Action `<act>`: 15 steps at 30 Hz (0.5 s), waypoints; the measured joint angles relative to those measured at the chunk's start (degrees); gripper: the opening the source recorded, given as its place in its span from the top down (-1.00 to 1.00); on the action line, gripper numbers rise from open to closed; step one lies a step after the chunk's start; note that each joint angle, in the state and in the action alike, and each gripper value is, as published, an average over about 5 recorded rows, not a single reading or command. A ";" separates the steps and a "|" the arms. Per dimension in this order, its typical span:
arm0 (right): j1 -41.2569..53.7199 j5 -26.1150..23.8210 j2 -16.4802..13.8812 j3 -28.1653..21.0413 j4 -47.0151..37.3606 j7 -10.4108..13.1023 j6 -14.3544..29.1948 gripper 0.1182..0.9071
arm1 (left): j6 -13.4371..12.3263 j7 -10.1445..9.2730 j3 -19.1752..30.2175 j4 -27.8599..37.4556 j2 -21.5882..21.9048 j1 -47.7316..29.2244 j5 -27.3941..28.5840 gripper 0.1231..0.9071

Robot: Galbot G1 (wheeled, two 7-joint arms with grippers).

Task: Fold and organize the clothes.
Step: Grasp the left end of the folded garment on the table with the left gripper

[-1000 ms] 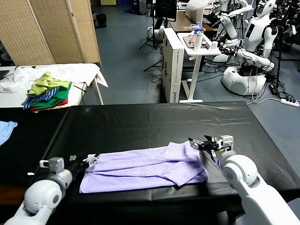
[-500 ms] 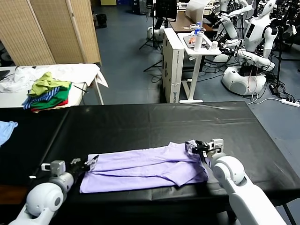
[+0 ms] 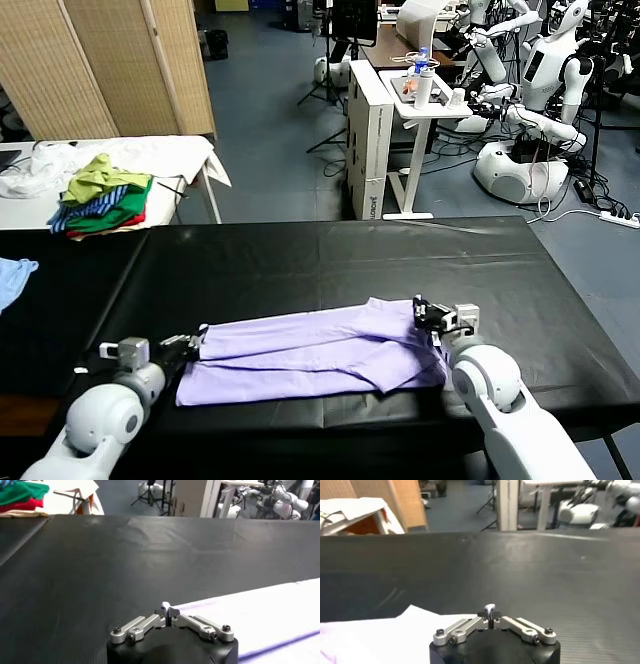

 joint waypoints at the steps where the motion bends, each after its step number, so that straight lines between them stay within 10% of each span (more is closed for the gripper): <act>1: -0.26 0.05 0.07 0.15 0.15 -0.11 -0.07 0.94 | -0.03 0.02 0.69 0.34 0.29 -0.78 -0.09 0.91; 7: -0.39 0.67 -1.02 0.31 0.77 -3.00 -0.09 0.49 | 0.54 -0.73 2.60 0.60 0.74 -3.12 -1.09 0.86; 15: 1.39 4.36 -5.07 0.26 2.37 -4.30 0.25 -0.72 | 0.93 -1.08 -0.46 -2.52 0.87 -0.19 -1.13 -0.26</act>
